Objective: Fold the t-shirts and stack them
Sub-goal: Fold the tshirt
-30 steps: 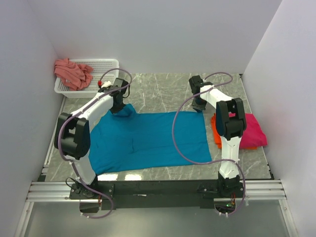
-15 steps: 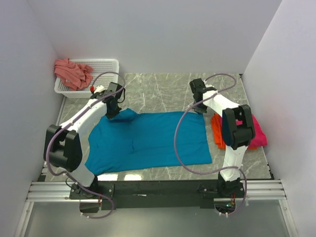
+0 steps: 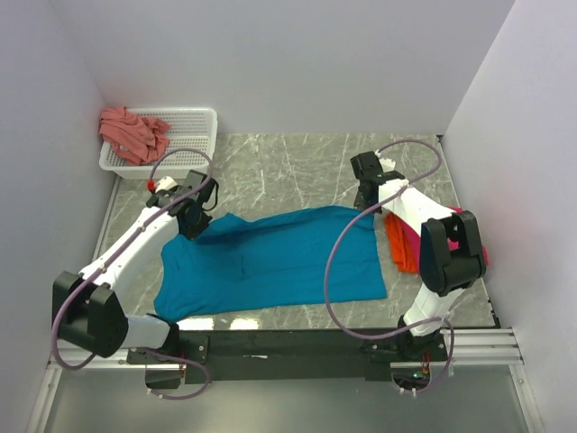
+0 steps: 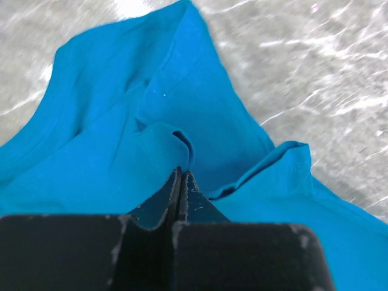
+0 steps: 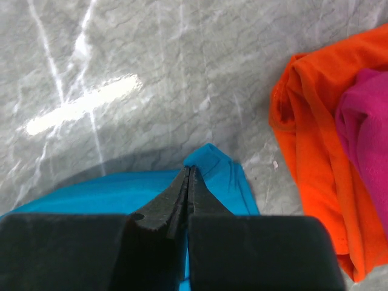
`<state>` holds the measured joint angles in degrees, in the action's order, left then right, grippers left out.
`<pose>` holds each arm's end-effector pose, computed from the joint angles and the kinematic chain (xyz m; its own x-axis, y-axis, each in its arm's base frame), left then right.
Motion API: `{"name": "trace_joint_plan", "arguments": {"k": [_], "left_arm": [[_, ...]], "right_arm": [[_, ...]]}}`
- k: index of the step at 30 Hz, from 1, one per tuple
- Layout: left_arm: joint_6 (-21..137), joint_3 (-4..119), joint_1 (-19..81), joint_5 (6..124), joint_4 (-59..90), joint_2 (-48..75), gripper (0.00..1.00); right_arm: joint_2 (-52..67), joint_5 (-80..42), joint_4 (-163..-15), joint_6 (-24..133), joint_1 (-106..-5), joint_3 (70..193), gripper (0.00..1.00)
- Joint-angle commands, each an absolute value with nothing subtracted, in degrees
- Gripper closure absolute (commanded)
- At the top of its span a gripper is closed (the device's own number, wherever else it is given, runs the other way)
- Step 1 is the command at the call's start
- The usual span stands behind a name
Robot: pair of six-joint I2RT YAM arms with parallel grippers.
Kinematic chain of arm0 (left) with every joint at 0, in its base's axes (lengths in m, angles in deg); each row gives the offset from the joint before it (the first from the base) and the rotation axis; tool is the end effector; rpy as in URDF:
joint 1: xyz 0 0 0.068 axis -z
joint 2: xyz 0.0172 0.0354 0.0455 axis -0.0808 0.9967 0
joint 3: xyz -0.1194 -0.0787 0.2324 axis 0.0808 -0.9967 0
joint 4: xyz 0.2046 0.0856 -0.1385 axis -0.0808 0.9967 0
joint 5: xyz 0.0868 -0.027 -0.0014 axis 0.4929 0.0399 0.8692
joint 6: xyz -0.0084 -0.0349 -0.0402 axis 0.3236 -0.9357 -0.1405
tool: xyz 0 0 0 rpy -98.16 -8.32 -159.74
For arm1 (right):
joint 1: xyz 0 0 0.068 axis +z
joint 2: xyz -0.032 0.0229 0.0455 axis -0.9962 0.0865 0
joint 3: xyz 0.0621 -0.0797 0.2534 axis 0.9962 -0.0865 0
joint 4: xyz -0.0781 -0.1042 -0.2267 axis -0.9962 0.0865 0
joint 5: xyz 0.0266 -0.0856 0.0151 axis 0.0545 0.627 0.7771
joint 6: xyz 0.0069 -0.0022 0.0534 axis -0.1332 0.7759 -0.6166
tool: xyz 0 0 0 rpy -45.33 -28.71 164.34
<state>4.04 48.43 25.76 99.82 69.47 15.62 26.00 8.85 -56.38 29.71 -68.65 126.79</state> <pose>0.2451 -0.0778 0.2720 -0.4938 -0.6853 -0.5353 -0.7143 0.6707 -0.1998 0.3476 0.0893 0.2129 -0.7745 0.2883 -0.5630 0.3560 0.9344 -0.0113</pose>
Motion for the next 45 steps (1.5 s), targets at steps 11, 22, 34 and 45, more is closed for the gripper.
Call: {"name": "trace_joint_plan", "arguments": {"k": [11,22,34,45], "left_arm": [[-6.93,42.45,29.24,95.91,81.93,3.04,1.00],[-13.61,41.04,34.33,95.55,90.88,-1.10,1.00],[-8.69,35.24,34.87,94.41,88.09,-0.93,1.00],[1.23,30.76,34.87,84.15,85.37,-6.37,0.59]], "right_arm": [[17.24,9.92,-58.13,31.36,-66.67,122.48,1.00],[13.73,9.21,-59.45,31.88,-65.08,118.00,1.00],[6.44,8.87,-60.24,29.60,-65.00,107.29,1.00],[-3.06,8.34,-57.08,26.08,-65.00,99.18,0.43]]}}
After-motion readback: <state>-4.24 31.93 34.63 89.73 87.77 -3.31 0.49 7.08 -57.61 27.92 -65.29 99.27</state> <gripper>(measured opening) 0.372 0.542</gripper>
